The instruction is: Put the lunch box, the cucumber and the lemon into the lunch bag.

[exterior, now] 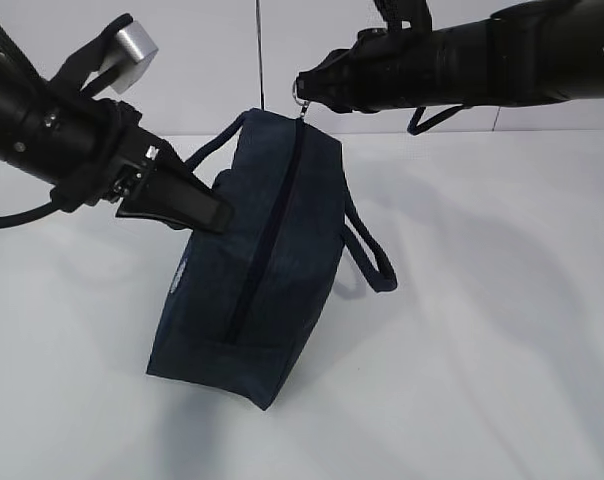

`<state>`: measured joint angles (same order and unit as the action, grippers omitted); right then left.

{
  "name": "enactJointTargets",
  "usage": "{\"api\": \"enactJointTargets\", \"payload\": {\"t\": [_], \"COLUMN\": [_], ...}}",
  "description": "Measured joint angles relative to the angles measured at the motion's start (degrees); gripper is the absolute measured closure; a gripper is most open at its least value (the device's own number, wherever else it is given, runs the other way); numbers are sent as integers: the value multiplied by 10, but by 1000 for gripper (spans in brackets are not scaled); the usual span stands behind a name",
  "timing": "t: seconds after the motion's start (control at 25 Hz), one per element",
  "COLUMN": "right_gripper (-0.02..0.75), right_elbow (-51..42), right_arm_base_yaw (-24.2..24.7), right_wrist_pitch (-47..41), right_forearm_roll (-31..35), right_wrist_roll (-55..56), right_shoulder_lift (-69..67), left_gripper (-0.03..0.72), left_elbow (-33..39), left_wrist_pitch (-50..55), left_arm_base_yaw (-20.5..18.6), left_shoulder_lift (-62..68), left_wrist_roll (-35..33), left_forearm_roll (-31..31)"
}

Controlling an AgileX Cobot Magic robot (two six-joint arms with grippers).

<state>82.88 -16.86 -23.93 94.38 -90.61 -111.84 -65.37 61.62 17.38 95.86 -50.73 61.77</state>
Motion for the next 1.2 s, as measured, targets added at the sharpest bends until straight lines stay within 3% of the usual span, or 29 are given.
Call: {"api": "enactJointTargets", "payload": {"t": [0.8,0.92,1.12,1.2], "right_gripper": [738,738,738,738], "right_elbow": [2,2,2,2], "right_arm_base_yaw": [1,2,2,2], "right_wrist_pitch": [-25,-30,-39,-43], "right_forearm_roll": [11,11,11,11], "right_wrist_roll": [-1,-1,3,4], "right_shoulder_lift": [-28,-28,-28,-28], "left_gripper": [688,641,456,416], "left_elbow": [1,1,1,1], "left_wrist_pitch": [7,3,2,2], "left_arm_base_yaw": [0,0,0,-6], "left_shoulder_lift": [-12,-12,-4,-4], "left_wrist_roll": [12,12,12,12], "left_forearm_roll": [-33,-34,-33,-33]}}
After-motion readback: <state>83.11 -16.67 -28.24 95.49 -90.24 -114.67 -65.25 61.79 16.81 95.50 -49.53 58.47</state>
